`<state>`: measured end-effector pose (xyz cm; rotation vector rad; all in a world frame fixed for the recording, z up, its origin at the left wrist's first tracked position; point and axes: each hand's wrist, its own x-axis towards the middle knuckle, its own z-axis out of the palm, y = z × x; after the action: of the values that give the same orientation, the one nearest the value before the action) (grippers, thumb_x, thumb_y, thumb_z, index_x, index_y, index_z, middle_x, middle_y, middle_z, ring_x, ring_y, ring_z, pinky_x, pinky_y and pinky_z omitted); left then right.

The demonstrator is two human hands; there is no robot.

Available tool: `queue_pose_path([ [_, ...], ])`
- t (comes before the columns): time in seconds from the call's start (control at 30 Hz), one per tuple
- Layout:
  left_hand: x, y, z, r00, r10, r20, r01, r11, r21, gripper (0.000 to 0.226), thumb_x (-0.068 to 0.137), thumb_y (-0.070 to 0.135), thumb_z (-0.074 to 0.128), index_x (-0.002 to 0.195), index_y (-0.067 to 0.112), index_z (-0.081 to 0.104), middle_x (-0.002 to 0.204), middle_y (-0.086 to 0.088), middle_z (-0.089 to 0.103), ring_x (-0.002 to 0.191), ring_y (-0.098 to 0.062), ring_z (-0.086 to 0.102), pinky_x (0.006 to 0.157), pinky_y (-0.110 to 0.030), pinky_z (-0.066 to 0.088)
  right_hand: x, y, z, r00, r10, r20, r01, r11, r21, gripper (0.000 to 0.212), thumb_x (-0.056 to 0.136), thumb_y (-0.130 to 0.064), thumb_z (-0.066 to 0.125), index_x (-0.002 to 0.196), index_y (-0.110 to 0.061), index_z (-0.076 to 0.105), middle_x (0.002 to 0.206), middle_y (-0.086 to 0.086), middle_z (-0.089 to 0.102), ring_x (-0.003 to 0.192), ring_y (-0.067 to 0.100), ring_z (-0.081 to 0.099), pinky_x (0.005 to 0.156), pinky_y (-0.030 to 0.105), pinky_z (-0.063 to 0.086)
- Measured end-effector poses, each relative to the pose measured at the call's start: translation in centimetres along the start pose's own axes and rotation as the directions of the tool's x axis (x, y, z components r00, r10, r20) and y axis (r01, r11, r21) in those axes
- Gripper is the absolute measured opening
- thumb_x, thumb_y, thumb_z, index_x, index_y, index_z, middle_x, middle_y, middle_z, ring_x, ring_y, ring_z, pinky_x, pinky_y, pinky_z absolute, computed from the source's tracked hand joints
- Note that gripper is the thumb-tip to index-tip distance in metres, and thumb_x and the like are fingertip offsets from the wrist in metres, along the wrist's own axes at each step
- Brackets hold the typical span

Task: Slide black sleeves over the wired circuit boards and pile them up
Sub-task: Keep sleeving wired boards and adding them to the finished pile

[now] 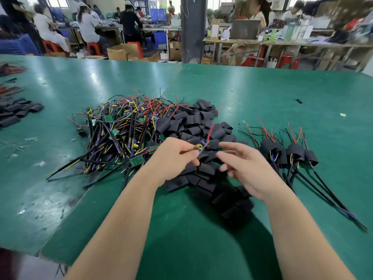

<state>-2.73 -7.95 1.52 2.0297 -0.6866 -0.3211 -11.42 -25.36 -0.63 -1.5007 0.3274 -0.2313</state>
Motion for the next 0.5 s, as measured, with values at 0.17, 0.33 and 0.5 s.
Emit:
queue_pose_path([
  [0.17,-0.9,-0.7,1.3,0.986,0.142,0.091,-0.143,0.990,0.007,0.029,0.093,0.017,0.059,0.111,0.035,0.046,0.072,0.012,0.073,0.047,0.007,0.048,0.051,-0.009,0.033,-0.3,0.3,1.7,0.996,-0.065,0.067,0.065,0.998,0.006,0.014,0.086,-0.008,0.068,0.099,-0.014,0.065,0.070,0.002,0.067,0.059,0.013,0.060,0.052,0.020,0.045],
  [0.33,-1.7,-0.8,1.2,0.963,0.264,0.057,-0.260,0.963,-0.066,0.019,0.094,0.009,0.055,0.087,0.020,0.042,0.072,0.007,0.073,0.061,-0.002,0.057,0.059,-0.017,0.037,-0.5,-0.3,1.6,0.984,0.051,0.173,-0.097,0.958,0.271,0.015,0.081,-0.008,0.066,0.095,-0.009,0.062,0.076,0.010,0.069,0.063,0.018,0.069,0.054,0.021,0.052],
  [0.5,-1.9,-1.0,0.8,0.958,0.284,0.039,-0.256,0.909,-0.329,0.015,0.096,-0.004,0.047,0.090,0.009,0.043,0.068,-0.008,0.069,0.047,0.006,0.054,0.049,-0.004,0.036,-0.7,-0.3,1.6,0.961,0.022,0.276,-0.124,0.925,0.358,0.033,0.074,-0.010,0.063,0.107,-0.005,0.061,0.086,0.010,0.071,0.070,0.016,0.070,0.062,0.021,0.055],
])
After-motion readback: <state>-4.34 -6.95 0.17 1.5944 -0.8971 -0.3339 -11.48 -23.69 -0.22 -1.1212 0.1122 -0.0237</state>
